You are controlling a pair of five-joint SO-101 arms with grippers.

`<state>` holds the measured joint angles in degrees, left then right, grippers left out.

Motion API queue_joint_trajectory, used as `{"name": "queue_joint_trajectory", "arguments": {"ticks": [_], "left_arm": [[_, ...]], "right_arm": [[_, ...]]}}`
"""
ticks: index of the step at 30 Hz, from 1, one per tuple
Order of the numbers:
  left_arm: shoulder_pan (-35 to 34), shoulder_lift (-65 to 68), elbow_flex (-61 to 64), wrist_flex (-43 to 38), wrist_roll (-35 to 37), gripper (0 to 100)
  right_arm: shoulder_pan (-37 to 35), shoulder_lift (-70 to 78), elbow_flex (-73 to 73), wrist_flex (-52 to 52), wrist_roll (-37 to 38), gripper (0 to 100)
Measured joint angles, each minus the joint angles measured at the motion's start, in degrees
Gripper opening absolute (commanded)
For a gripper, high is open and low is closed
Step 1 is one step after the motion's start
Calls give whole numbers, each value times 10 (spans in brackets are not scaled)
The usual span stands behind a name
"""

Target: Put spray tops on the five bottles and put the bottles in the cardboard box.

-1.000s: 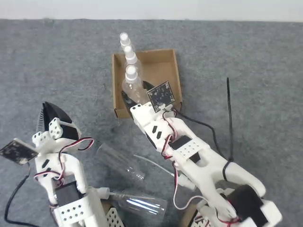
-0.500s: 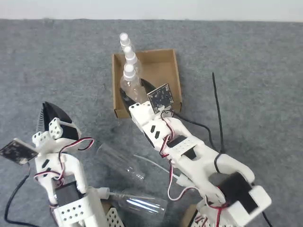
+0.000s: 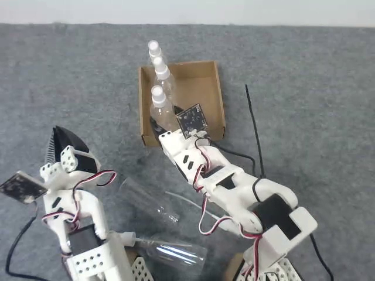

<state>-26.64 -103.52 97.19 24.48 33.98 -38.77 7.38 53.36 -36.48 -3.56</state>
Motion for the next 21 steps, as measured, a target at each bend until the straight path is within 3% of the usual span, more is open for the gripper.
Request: {"name": "queue_joint_trajectory", "arguments": {"ticks": [5, 12, 21], "left_arm": [[0, 0, 0, 0, 0, 14], [0, 0, 0, 0, 0, 14], [0, 0, 0, 0, 0, 14]], "right_arm": [[0, 16, -3, 0, 0, 72], [-2, 18, -4, 0, -1, 176], [-3, 28, -8, -4, -2, 182]]}}
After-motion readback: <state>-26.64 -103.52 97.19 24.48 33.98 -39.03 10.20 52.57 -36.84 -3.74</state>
